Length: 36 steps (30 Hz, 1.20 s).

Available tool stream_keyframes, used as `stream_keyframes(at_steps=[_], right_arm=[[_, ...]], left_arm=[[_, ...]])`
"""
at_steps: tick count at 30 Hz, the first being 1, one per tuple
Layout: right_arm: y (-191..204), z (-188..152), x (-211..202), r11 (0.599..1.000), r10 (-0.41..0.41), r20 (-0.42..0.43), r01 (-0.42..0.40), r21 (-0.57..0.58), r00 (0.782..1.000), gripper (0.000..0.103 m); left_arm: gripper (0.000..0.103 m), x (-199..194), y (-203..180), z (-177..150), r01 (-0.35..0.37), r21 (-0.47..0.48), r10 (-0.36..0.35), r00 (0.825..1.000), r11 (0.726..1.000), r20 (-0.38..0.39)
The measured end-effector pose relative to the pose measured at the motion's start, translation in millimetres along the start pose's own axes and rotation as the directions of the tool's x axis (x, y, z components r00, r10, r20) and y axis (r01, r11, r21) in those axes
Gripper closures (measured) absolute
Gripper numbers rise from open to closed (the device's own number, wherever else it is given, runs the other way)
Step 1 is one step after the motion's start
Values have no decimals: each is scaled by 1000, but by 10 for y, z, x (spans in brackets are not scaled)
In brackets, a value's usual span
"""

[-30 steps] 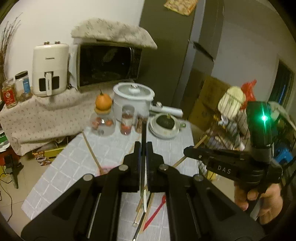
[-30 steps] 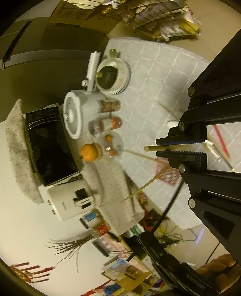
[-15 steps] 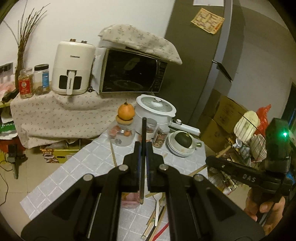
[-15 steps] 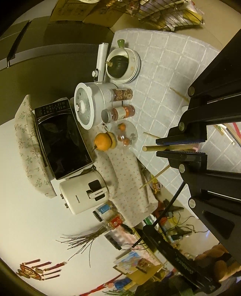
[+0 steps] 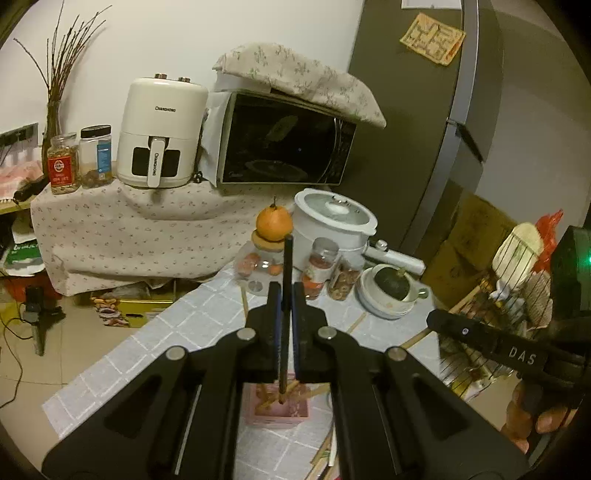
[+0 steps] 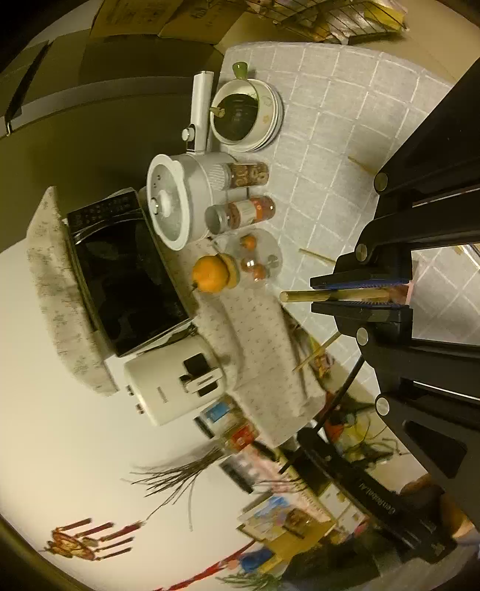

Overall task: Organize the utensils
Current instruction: 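Drop the chopstick into the pink holder and open the right gripper, then move the right gripper to the red plastic spoon and grasp it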

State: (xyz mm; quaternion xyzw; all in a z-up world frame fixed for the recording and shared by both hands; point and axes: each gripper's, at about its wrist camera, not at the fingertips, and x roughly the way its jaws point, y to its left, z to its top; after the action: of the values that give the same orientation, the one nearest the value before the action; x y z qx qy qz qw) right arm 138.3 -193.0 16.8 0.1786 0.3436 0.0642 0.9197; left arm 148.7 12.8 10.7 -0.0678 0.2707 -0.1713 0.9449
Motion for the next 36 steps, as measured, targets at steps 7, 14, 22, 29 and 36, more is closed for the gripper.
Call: stream_keyframes(at_steps=[7, 14, 22, 29, 36], right_arm=[[-18, -108, 409, 1000, -28, -97, 27, -13, 995, 97], [-128, -178, 734, 999, -22, -168, 29, 42, 986, 97], [-264, -213, 916, 993, -11, -178, 32, 113, 984, 95], [-302, -131, 641, 993, 17, -147, 0, 117, 989, 78], [-477, -163, 293, 992, -26, -163, 45, 116, 986, 59]], left_arm=[[97, 369, -20, -116, -15, 47, 20, 995, 999, -102], [97, 676, -84, -201, -11, 108, 34, 976, 994, -214], [97, 787, -86, -224, 6, 79, 11, 975, 997, -223], [67, 674, -84, -191, -9, 54, 22, 972, 999, -235], [34, 443, 6, -303, -34, -3, 32, 948, 999, -317]])
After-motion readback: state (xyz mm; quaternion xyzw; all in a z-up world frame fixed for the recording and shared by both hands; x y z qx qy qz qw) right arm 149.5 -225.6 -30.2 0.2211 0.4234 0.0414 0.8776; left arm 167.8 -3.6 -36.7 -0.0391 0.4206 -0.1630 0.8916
